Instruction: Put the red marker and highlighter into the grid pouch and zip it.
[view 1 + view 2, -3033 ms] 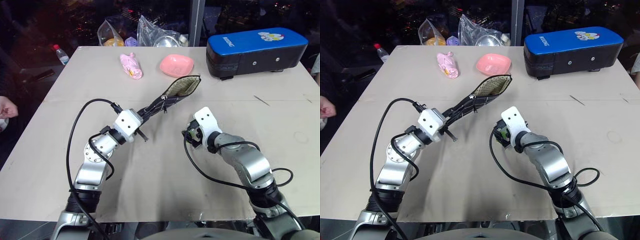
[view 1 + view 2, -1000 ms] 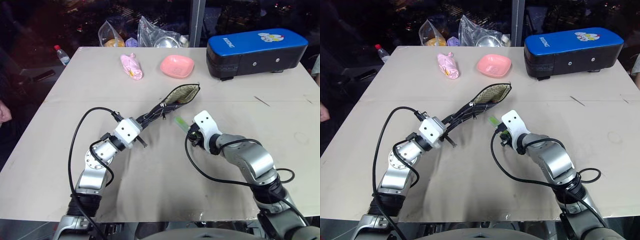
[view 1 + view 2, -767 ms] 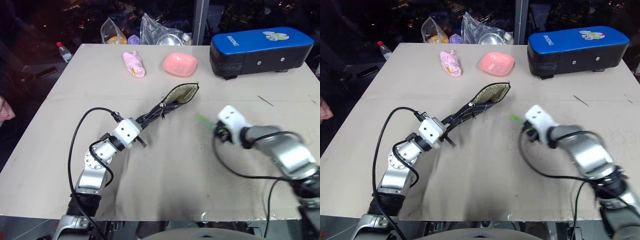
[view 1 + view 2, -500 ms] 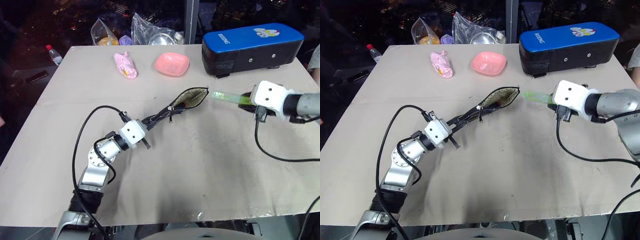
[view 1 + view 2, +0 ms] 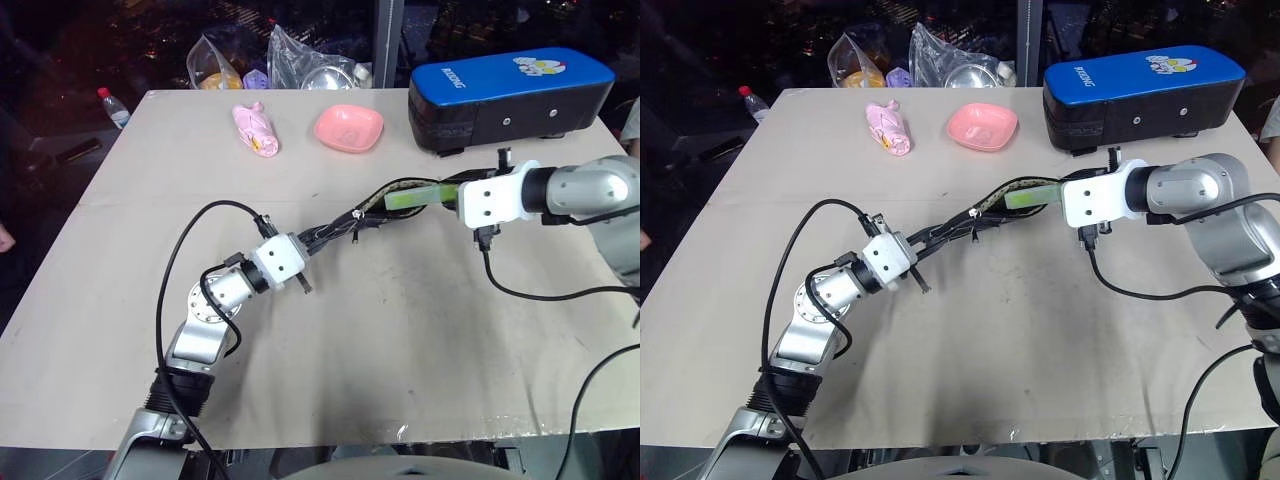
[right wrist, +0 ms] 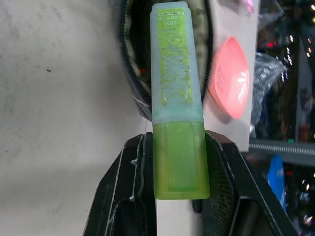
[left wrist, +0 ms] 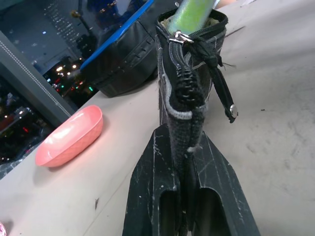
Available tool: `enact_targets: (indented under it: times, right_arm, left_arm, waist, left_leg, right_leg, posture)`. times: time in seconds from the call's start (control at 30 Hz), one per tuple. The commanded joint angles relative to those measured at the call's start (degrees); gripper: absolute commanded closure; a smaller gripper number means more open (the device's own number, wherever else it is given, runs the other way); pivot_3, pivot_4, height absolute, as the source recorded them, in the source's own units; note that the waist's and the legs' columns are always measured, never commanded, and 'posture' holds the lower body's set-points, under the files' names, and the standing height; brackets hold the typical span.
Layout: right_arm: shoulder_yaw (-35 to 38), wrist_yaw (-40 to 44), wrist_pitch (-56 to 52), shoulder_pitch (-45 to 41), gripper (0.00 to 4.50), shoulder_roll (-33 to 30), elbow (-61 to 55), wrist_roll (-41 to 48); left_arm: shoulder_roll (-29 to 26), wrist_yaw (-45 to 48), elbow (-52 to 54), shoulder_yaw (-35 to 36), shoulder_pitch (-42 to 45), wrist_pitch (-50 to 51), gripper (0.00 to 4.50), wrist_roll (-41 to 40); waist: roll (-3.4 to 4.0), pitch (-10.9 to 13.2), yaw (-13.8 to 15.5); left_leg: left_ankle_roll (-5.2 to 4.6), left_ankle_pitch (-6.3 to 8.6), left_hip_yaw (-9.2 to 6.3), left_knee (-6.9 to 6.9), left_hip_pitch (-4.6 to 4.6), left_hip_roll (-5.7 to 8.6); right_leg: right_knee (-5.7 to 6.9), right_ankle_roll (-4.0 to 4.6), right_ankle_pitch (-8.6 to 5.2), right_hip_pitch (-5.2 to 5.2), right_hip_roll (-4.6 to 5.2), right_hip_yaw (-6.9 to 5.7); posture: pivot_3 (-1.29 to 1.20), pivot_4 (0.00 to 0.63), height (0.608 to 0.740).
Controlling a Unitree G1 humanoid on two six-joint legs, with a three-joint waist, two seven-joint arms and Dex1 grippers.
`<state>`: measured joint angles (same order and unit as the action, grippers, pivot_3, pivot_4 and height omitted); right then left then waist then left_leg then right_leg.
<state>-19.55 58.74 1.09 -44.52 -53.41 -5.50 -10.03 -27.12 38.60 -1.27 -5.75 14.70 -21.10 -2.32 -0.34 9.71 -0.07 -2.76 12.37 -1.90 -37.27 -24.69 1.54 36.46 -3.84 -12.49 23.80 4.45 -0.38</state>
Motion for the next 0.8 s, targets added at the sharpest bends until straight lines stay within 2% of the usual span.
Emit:
enact_targets:
  times: [0.03,0.27,0.47,0.5,0.67,0.7,0.8]
  right_arm:
    - [-0.83,0.93,4.26,-2.69,3.73,1.71,0.67,-2.73]
    - [-3.87,2.05,7.58,-6.40,3.73,9.57,2.76,-5.31]
    - [-3.29,1.72,8.74,-5.43,3.73,12.44,5.02,-5.89]
    - [-2.87,1.77,8.51,-5.13,2.68,12.48,5.06,-5.70]
    - [3.70,2.31,0.20,-3.46,0.37,11.67,2.28,0.82]
    - [6.68,3.28,-5.70,-3.04,0.08,11.22,-0.18,4.77]
    - [16.28,3.30,-26.05,0.26,0.08,11.02,-11.06,17.92]
  left_arm:
    - [0.20,0.14,3.75,-0.59,0.70,0.08,4.50,-0.09]
    - [0.49,0.91,4.87,-2.39,1.40,0.49,4.50,0.08]
    - [1.42,1.00,4.66,-2.61,2.28,1.14,4.50,0.06]
    - [1.55,0.98,4.59,-2.58,2.32,1.28,4.50,0.06]
    - [2.12,0.57,4.77,-2.53,1.97,2.40,4.50,-0.08]
    - [2.18,0.40,4.72,-2.50,1.85,2.65,4.50,-0.06]
    - [2.30,-0.24,4.25,-2.21,1.58,2.89,4.50,0.18]
  waist:
    - [0.00,0.00,0.01]
    - [0.00,0.00,-0.18]
    - [0.00,0.00,0.51]
    - [0.00,0.00,0.63]
    - [0.00,0.00,0.88]
    - [0.00,0.00,0.87]
    - [0.00,0.00,0.93]
  left_leg:
    - [0.00,0.00,0.00,0.00,0.00,0.00]
    - [0.01,-0.01,0.00,0.00,0.01,0.00]
    - [0.01,-0.01,-0.02,-0.04,0.01,0.12]
    - [0.01,-0.01,-0.02,-0.04,0.02,0.12]
    - [0.01,-0.01,-0.04,-0.09,0.02,0.14]
    - [0.01,-0.01,-0.04,-0.09,0.01,0.14]
    - [0.00,-0.01,-0.07,-0.10,0.00,0.13]
  right_leg:
    - [0.00,0.00,0.00,0.00,0.00,0.00]
    - [0.07,0.01,0.00,0.03,-0.04,0.01]
    - [0.11,0.00,0.01,0.02,0.02,0.01]
    - [0.13,0.00,0.01,0.02,0.02,0.01]
    - [0.21,0.00,0.01,0.02,0.03,0.00]
    - [0.23,0.00,0.01,0.02,0.04,0.00]
    - [0.24,0.00,0.01,0.02,0.06,0.00]
  posture:
    - [0.00,0.150,0.726]
    - [0.00,0.150,0.726]
    - [0.00,0.150,0.726]
    - [0.00,0.150,0.726]
    - [0.00,0.150,0.726]
    - [0.00,0.150,0.726]
    - [0.00,0.150,0.726]
